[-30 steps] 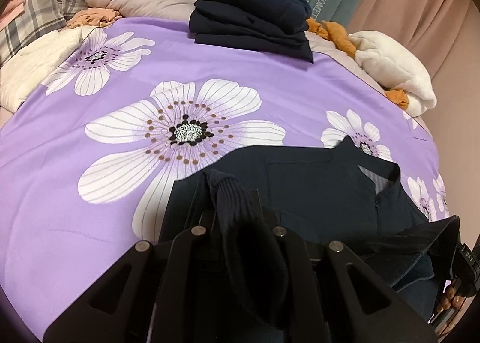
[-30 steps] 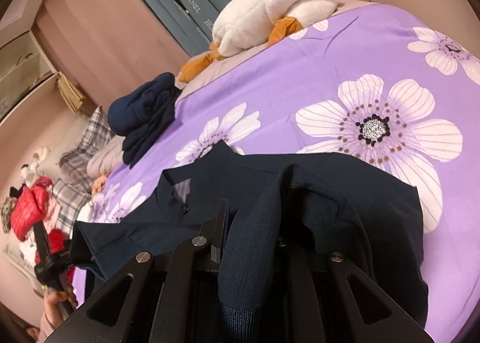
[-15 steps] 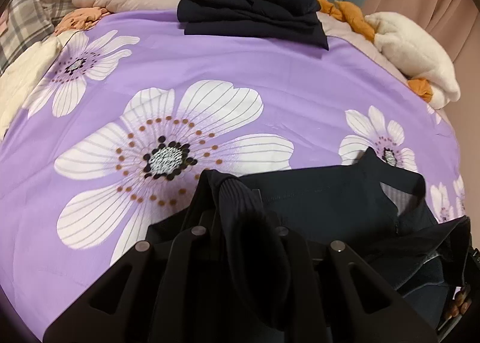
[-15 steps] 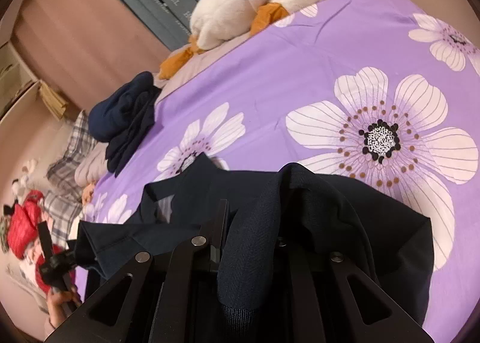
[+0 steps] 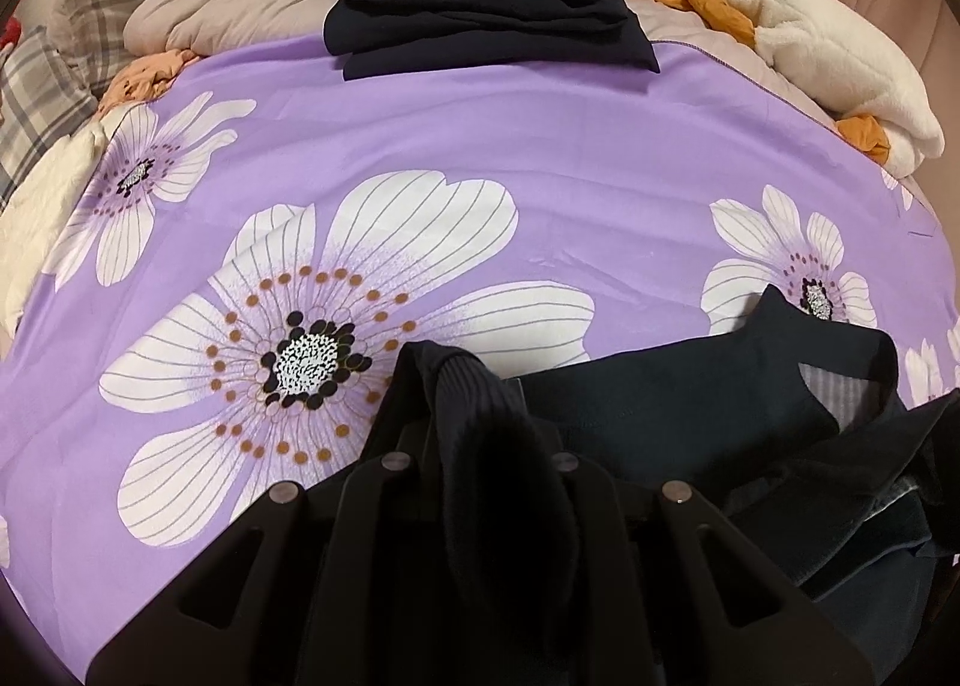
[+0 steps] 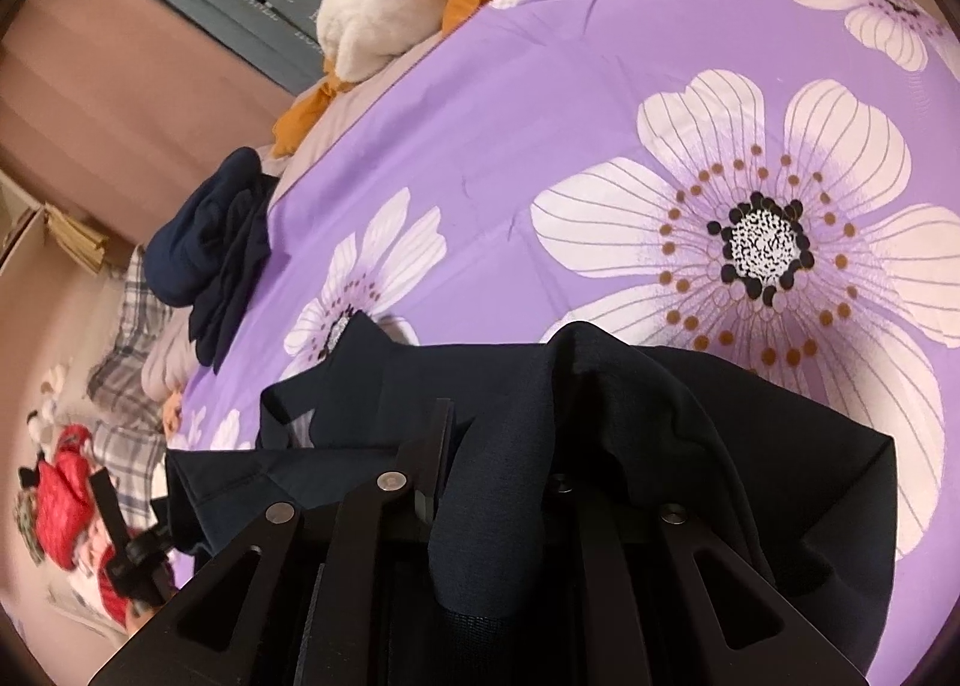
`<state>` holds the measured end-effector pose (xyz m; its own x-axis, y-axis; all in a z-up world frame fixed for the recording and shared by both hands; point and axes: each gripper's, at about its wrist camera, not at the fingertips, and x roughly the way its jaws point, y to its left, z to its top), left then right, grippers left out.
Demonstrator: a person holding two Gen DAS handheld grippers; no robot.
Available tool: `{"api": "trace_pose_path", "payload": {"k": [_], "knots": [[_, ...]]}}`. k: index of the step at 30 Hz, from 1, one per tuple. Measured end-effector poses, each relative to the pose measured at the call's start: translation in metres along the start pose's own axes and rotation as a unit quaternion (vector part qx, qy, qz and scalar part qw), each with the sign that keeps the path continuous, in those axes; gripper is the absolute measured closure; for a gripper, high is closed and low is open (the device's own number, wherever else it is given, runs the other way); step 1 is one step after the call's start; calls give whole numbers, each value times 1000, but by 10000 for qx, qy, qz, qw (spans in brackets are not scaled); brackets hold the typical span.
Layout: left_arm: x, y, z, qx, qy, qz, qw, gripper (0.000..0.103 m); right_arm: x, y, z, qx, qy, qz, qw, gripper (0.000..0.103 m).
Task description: Fold large clothes
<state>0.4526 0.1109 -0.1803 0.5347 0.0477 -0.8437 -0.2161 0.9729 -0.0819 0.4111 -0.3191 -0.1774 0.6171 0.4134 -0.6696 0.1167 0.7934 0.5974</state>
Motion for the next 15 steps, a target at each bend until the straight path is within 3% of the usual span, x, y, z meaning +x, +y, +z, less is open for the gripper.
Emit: {"api": "trace_pose_path", "payload": {"k": [15], "knots": [[3, -1, 0, 6, 1, 23, 10000, 87, 6, -1, 7, 142, 129, -30, 9998, 91]]}}
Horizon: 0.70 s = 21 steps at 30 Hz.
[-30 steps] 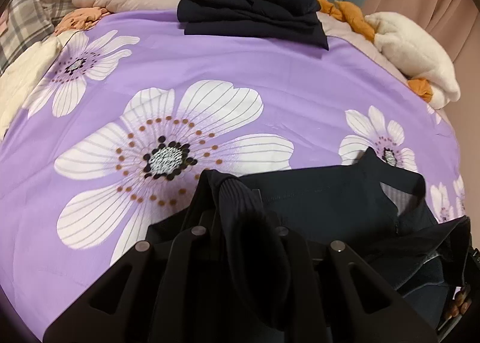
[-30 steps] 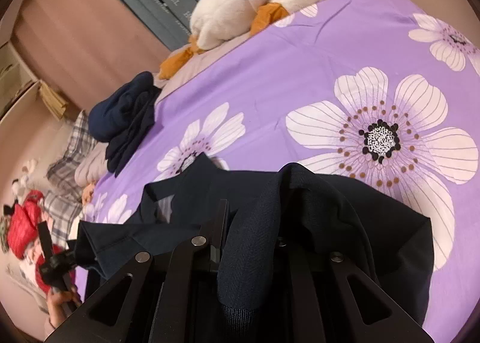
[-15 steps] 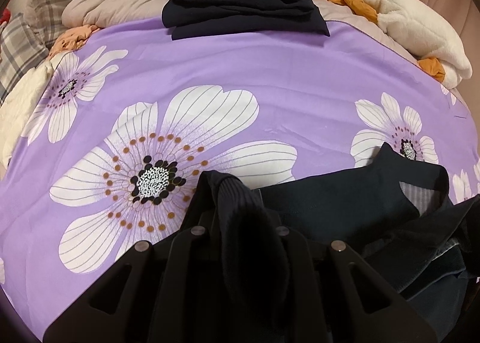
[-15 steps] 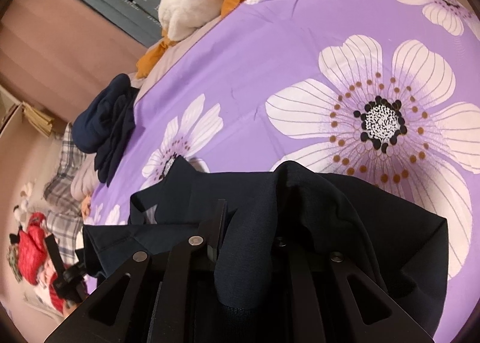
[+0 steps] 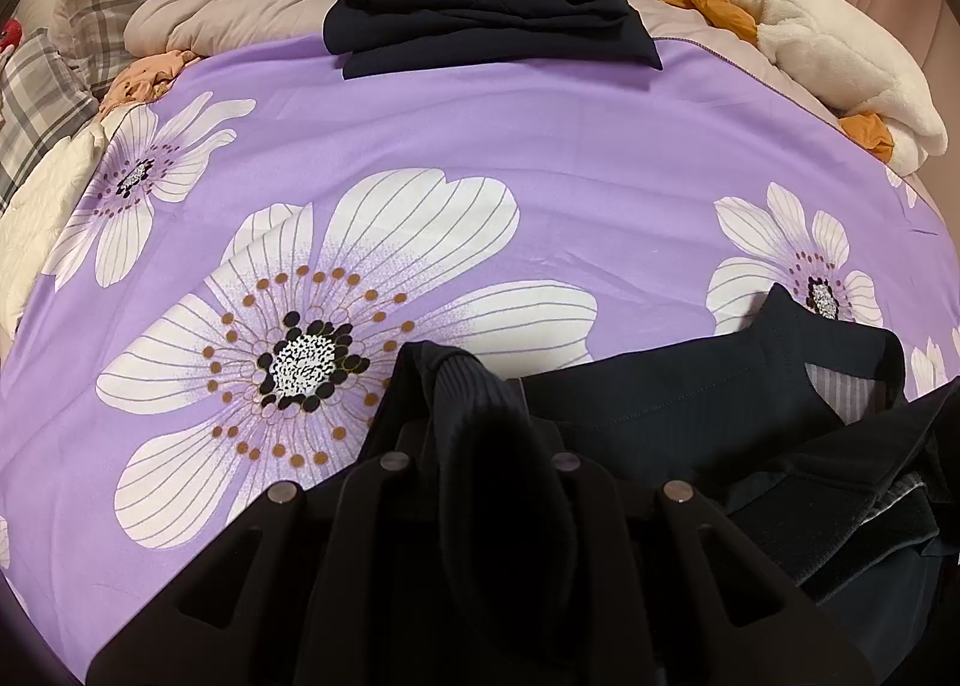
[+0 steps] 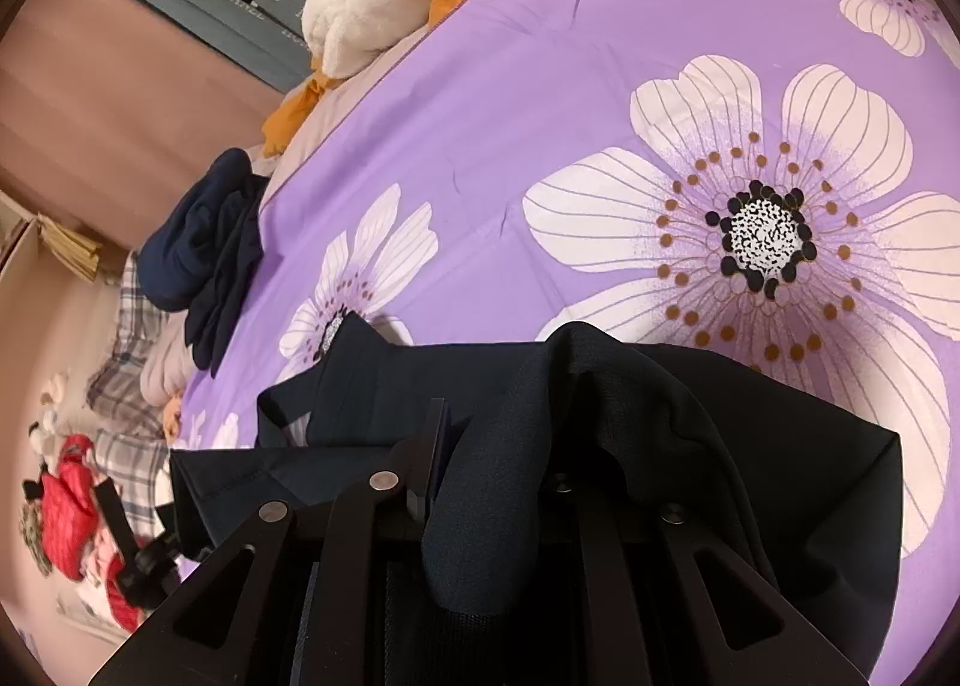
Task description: Fold large clothes
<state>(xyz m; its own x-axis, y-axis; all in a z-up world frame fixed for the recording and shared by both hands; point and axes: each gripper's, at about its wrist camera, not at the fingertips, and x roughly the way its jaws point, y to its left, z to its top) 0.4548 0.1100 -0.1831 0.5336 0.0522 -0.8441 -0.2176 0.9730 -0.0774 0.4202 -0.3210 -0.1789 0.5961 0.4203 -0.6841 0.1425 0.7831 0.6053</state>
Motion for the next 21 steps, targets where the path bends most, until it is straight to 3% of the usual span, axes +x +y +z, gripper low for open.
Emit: {"api": "trace_pose_path", "payload": {"k": [16, 19, 21], "knots": [[1, 1, 0, -45, 12, -9, 10000, 86, 3, -2, 3, 175, 85, -14, 9998, 85], [0, 1, 0, -62, 14, -15, 10000, 86, 2, -2, 4, 232, 80, 58, 9997, 74], [1, 1, 0, -86, 15, -32, 10000, 85, 1, -1, 5, 258, 65, 100, 9996, 73]]}}
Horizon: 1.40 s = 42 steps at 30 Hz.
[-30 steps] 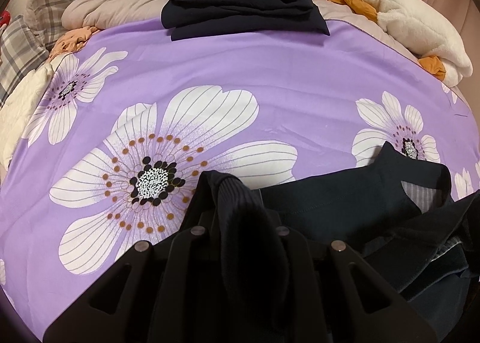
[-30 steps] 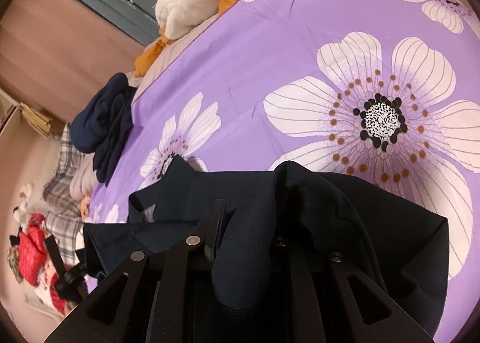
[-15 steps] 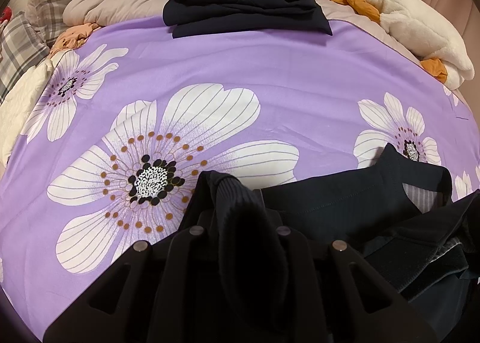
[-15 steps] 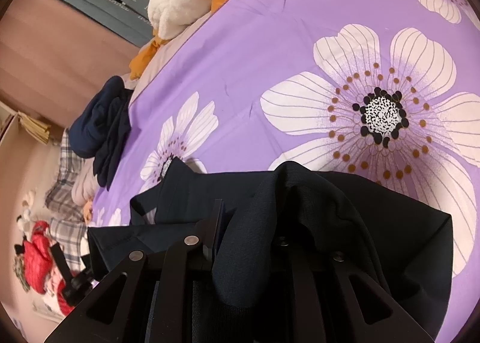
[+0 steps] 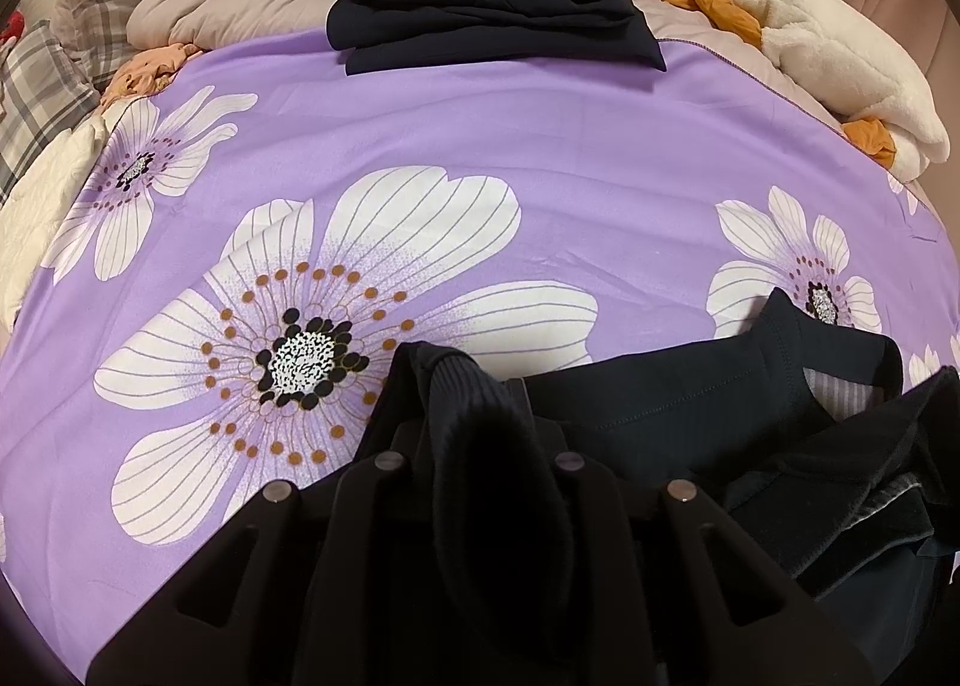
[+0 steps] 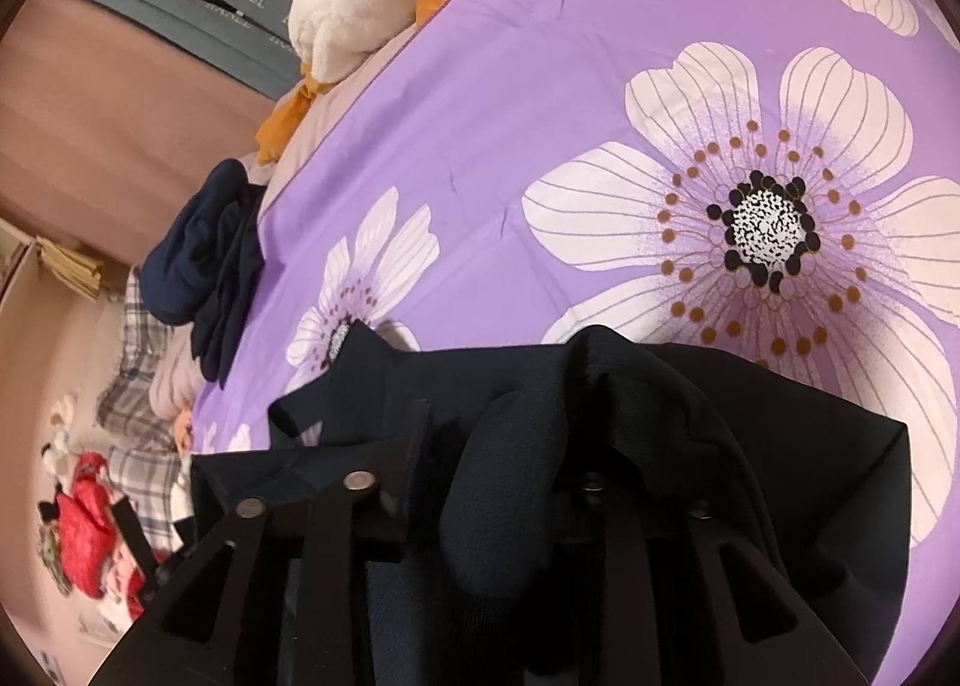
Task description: Fold large clothes
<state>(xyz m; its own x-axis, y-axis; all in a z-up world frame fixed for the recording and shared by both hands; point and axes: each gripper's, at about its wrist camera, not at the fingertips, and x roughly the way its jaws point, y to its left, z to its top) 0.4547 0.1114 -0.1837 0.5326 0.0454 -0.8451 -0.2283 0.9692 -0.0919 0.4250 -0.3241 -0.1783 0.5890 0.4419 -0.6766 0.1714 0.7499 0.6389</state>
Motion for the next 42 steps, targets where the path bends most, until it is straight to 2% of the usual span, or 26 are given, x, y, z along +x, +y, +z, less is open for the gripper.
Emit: {"api": "trace_pose_path", "payload": {"k": [7, 11, 13, 14, 15, 17, 27, 42], "knots": [[-2, 2, 0, -146, -7, -43, 9999, 85, -1, 1, 2, 95, 18, 18, 10000, 72], [-4, 2, 1, -146, -29, 42, 9999, 79, -3, 0, 3, 175, 23, 59, 9998, 72], [-7, 2, 2, -115, -115, 251, 9996, 69, -4, 1, 4, 189, -6, 57, 9998, 72], [-8, 2, 2, -104, -164, 333, 9993, 54, -5, 1, 4, 202, -12, 66, 9998, 72], [-10, 4, 3, -99, -238, 393, 9989, 45, -5, 1, 4, 225, -12, 81, 9997, 72], [-14, 7, 3, -70, -363, 434, 9984, 47, -6, 0, 5, 264, -16, 101, 9996, 72], [-16, 12, 2, 24, -423, 424, 9982, 47, -10, -1, 8, 288, -133, -8, 9995, 70], [-18, 13, 1, 59, -526, 494, 9974, 47, -10, 0, 8, 361, -169, 54, 9992, 67]]}}
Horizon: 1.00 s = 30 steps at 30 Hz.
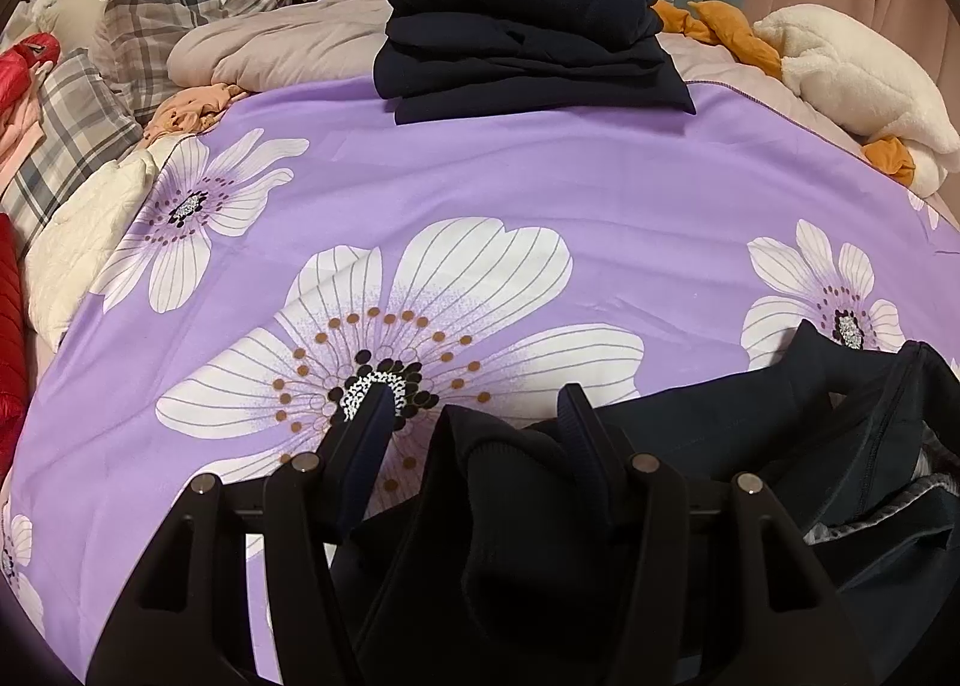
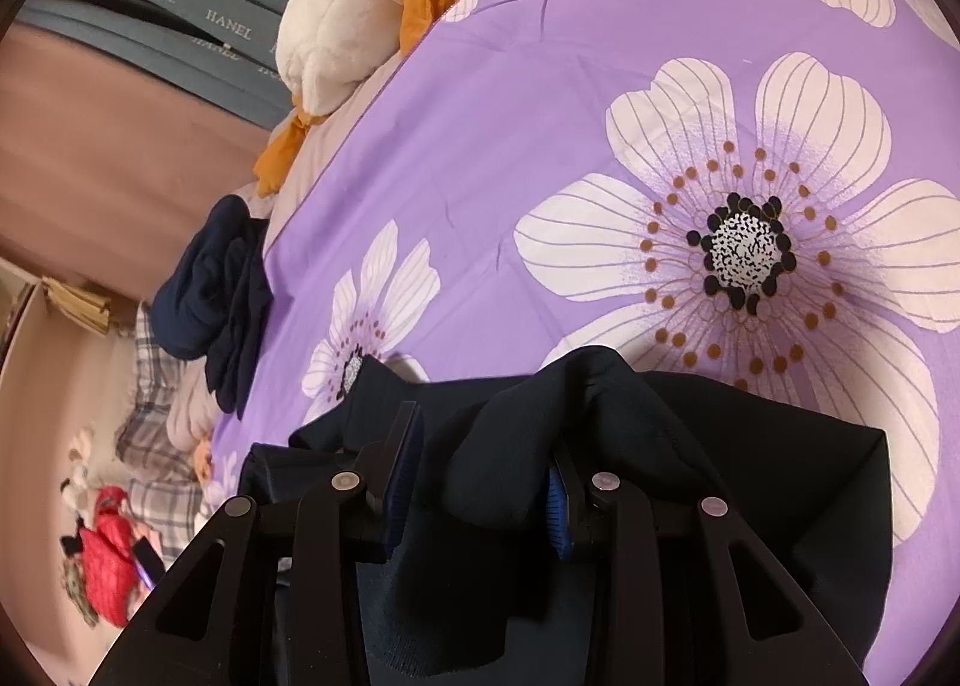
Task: Fold large clothes
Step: 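Open both tools and release the hem onto the folded jacket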
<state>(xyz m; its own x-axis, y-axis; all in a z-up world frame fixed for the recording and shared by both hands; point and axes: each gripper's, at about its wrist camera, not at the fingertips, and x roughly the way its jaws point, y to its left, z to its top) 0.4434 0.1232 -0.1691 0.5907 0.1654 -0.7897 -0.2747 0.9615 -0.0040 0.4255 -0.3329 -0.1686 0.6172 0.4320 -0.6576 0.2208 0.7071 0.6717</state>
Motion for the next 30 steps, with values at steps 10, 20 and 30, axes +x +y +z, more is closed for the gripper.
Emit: {"api": "trace_pose_path", "payload": {"k": [10, 20, 30], "knots": [[0, -1, -1, 21, -17, 17, 10000, 47, -3, -1, 0, 12, -35, 2, 10000, 67], [-1, -1, -1, 19, -11, 27, 10000, 47, -3, -1, 0, 25, -35, -13, 10000, 67], [-5, 8, 4, -308, -85, -374, 9988, 47, -2, -6, 2, 300, -64, 320, 9990, 57]]}}
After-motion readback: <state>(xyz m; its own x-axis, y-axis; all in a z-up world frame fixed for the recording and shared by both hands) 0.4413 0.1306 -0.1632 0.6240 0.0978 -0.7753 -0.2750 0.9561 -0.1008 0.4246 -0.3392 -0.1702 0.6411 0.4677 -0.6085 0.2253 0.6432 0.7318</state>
